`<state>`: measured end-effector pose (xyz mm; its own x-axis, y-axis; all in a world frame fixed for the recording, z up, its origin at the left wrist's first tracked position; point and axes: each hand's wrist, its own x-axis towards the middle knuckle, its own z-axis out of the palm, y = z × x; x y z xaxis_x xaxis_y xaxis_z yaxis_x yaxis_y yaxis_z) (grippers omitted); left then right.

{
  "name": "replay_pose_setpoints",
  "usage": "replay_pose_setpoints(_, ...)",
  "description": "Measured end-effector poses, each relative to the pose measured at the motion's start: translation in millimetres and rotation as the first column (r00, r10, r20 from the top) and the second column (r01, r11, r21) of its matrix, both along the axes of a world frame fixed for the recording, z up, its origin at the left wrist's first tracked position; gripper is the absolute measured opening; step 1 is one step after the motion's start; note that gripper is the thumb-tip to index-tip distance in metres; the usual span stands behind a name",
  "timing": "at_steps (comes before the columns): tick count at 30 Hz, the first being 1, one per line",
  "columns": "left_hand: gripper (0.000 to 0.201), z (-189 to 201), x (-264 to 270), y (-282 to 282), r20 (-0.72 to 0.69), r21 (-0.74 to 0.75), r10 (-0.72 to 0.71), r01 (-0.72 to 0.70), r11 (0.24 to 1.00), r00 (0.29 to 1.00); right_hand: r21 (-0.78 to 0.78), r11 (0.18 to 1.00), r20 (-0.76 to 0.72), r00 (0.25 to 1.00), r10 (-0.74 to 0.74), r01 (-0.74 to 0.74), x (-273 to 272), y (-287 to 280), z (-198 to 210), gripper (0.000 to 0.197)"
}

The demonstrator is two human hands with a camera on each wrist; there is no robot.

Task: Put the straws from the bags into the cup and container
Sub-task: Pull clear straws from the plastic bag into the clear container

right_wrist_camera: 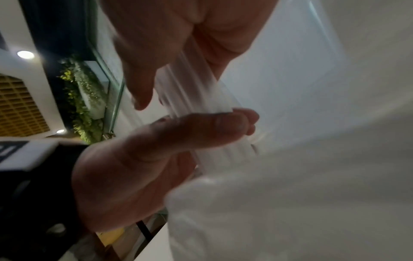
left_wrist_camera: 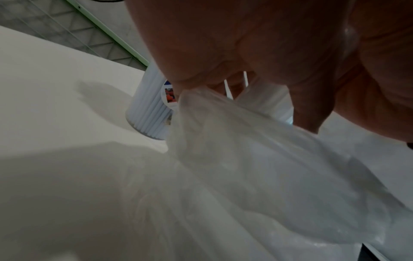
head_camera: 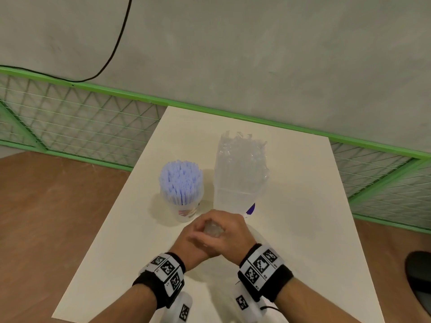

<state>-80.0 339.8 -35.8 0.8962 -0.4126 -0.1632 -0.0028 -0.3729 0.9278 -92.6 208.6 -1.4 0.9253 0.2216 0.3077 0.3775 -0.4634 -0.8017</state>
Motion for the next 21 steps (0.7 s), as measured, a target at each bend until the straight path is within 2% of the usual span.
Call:
replay_pose_setpoints(2,0.063,-2.3,-1.4,6.3,0.016,-0.041,0.008,-0.007,0.999,1.0,0.07,0.992,-0.013,0.994,-0.106,0.106,1.2,-1.5,0.6,0.016)
replay_pose_setpoints(3,0.067,-1.9,-0.7,9.7,0.057,-0.016,-0.005,0.006,1.0,0.998,0.109,0.983,-0.022,0.989,-0.145,0.147,2.7,-5.7,6.4,0.017)
replay_pose_setpoints(7,0.049,8.2,3.8,18.5,0.261,0.117,-0.093,0.064,0.991,0.961,0.171,0.939,0.039,0.95,-0.309,0.298,12.6,-36.6,66.0,0.018)
replay_pose_setpoints(11,0.029,30.4,10.8,11.1,0.342,0.083,-0.029,0.0,0.997,0.939,0.272,0.884,0.149,0.891,-0.429,0.38,36.1,-74.6,137.7,0.02)
replay_pose_setpoints(14,0.032,47.8,20.6,-3.8,0.393,0.134,-0.015,-0.041,0.99,0.919,0.348,0.865,0.205,0.87,-0.448,0.363,53.1,-91.3,172.9,0.019)
replay_pose_setpoints(17,0.041,60.3,33.8,-17.1,0.377,0.265,-0.051,-0.055,0.963,0.925,0.349,0.861,0.23,0.856,-0.462,0.371,70.0,-96.1,190.3,0.019)
replay_pose_setpoints(21,0.033,65.3,47.7,-26.5,0.338,0.388,-0.102,-0.04,0.921,0.936,0.227,0.883,0.238,0.856,-0.459,0.411,89.3,-94.9,183.2,0.017)
